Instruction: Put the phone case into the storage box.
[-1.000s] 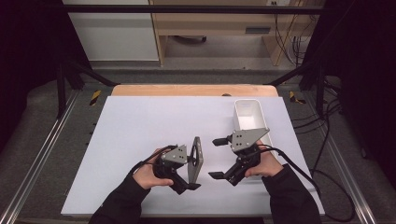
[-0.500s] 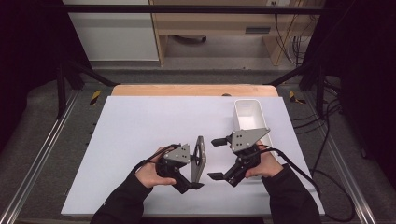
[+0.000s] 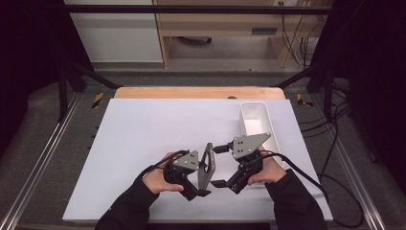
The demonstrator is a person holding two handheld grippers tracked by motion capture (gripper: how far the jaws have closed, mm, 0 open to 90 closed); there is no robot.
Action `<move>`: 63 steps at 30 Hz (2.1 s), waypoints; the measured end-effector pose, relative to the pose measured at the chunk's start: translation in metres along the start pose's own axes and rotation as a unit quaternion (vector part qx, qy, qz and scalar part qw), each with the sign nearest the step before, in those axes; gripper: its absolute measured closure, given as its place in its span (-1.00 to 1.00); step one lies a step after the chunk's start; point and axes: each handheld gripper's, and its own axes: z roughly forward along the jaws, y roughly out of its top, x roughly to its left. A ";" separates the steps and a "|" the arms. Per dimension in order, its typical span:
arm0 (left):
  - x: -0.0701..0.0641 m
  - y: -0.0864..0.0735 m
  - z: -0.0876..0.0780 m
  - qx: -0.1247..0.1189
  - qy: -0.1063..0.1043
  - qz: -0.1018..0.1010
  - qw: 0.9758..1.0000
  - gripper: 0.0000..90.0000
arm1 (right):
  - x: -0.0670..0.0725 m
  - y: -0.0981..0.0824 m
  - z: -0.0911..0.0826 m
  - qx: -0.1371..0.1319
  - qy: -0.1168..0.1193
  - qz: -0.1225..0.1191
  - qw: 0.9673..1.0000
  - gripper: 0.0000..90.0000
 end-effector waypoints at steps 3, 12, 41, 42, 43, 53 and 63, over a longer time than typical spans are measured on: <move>-0.001 0.001 0.003 0.000 -0.003 0.002 1.000 -0.75 | 0.000 0.000 0.001 -0.002 0.002 0.000 1.000 -0.93; -0.004 0.001 0.009 0.004 -0.014 0.013 1.000 -0.75 | 0.000 -0.001 0.003 -0.005 0.010 -0.003 1.000 -0.93; -0.005 -0.001 0.013 0.006 -0.010 0.022 1.000 -0.75 | 0.000 -0.004 0.008 -0.016 0.025 -0.016 0.999 -0.75; -0.005 -0.001 0.013 0.005 -0.010 0.022 1.000 -0.75 | 0.000 -0.004 0.008 -0.016 0.026 -0.016 0.999 -0.75; -0.005 -0.001 0.013 0.005 -0.010 0.022 1.000 -0.75 | 0.000 -0.004 0.008 -0.017 0.027 -0.015 0.999 -0.74; -0.005 -0.001 0.014 0.004 -0.008 0.016 1.000 -0.76 | -0.002 -0.003 0.007 -0.012 0.031 -0.013 0.999 -0.74; -0.006 -0.002 0.013 0.005 -0.004 0.022 1.000 -0.83 | -0.002 -0.003 0.005 -0.013 0.033 -0.014 0.999 -0.73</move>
